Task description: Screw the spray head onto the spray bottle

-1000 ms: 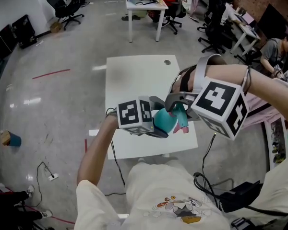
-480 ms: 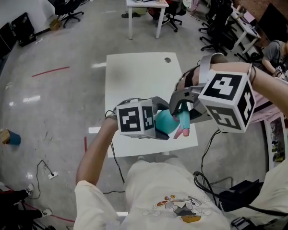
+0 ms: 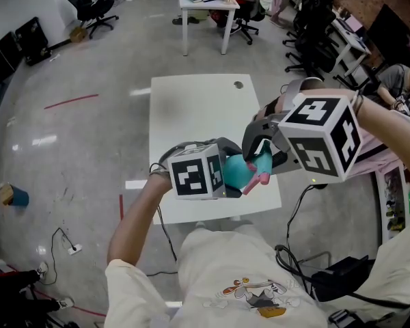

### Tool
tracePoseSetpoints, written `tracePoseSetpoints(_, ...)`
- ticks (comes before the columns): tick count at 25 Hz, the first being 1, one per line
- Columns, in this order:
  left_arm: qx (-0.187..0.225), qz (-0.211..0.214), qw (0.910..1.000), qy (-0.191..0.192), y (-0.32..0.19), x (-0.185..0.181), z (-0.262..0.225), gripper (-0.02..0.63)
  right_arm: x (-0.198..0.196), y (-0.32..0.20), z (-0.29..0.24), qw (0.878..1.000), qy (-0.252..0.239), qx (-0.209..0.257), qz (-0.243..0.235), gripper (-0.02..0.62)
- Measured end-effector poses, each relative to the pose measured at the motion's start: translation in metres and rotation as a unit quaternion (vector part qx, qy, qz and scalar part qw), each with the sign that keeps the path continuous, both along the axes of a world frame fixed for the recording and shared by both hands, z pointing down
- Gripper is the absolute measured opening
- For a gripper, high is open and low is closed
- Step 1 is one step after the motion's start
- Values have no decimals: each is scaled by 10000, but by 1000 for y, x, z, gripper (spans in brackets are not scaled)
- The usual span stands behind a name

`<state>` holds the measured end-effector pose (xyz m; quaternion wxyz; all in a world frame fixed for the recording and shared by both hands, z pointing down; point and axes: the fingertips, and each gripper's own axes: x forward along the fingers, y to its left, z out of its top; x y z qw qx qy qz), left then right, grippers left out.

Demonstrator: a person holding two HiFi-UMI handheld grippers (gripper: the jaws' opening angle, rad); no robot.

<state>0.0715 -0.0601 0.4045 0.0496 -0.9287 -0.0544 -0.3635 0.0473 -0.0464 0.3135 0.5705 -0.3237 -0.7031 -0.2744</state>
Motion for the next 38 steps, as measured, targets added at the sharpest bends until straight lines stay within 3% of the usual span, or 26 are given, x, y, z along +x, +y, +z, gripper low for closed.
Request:
tracePoseSetpoints(4,-98,-454,9988,-130,-9,-3,4,385,0,-11,4,9987,33,-56,497,130)
tracePoseSetpoints(9,-122,-1232,9923,-89,-33,-9,3,385,-7,-37,6,9884,-31,-95,1514,130)
tracePoseSetpoints(14,-64,-1825,9831,-97,-48,-10,6,385,-10,-54,8,9685,-29,-175,2482,130)
tracePoseSetpoints(20,-83,-2276,9737,88,-48,-10,14,385,-14,-57,17,9476,-25,-181,3191,130)
tracePoseSetpoints(30,127,-2874,9573,281,-64,-18,11,385,-18,-73,17,8985,37,-457,4366,130)
tracePoseSetpoints(33,392,-3205,9461,247,-73,-19,10,385,-18,-79,14,8801,-47,-499,4722,130)
tracePoseSetpoints(38,1022,-3870,9164,10,-92,-26,9,385,-17,-89,14,8440,-342,-360,5341,130)
